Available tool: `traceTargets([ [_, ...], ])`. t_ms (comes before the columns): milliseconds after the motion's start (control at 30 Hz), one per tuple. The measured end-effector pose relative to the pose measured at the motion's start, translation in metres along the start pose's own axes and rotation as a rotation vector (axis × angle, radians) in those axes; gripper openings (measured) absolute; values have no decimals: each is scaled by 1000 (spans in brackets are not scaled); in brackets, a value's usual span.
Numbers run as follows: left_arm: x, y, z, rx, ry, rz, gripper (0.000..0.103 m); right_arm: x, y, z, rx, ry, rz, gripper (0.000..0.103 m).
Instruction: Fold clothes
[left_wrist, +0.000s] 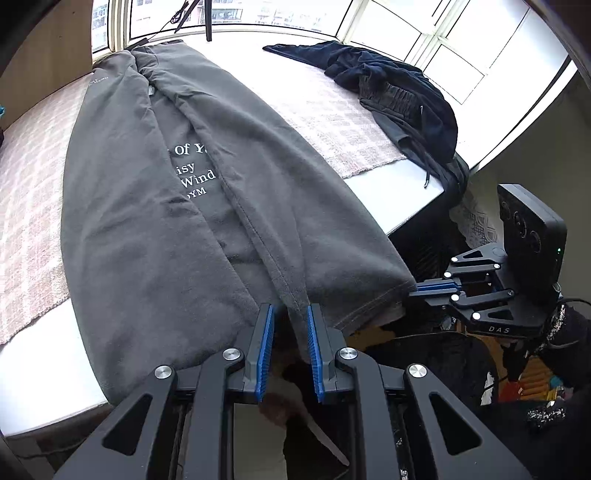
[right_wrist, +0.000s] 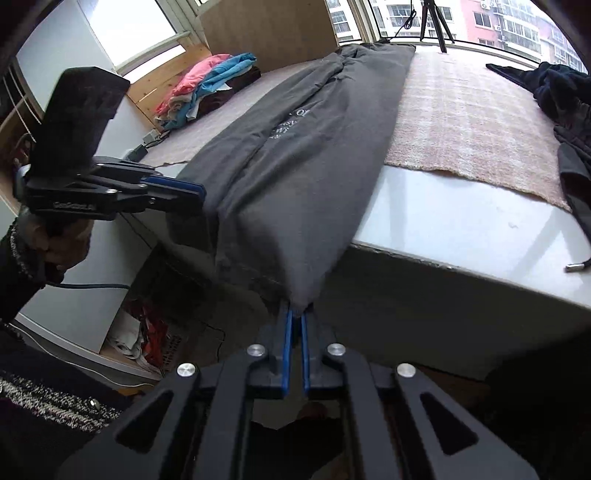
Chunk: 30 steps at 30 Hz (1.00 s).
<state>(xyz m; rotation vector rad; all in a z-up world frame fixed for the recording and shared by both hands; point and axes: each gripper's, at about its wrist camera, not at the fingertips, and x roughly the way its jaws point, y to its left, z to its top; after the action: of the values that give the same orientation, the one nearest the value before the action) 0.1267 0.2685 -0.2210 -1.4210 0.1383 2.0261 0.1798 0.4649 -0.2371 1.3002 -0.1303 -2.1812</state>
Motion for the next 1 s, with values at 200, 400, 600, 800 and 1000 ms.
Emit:
traceTargets([
  [200, 11, -3, -2, 12, 28, -4, 16, 17, -14, -10, -3, 153, -111, 18],
  [400, 17, -7, 2, 11, 28, 5, 19, 22, -21, 13, 48, 66, -51, 34],
  [600, 19, -9, 2, 12, -2, 31, 11, 40, -27, 22, 82, 77, 35, 34],
  [800, 7, -4, -2, -18, -50, 9, 0, 33, -29, 29, 91, 51, 81, 5],
  [1000, -17, 2, -9, -58, -104, -9, 0, 7, -20, 38, 72, 35, 132, 4],
])
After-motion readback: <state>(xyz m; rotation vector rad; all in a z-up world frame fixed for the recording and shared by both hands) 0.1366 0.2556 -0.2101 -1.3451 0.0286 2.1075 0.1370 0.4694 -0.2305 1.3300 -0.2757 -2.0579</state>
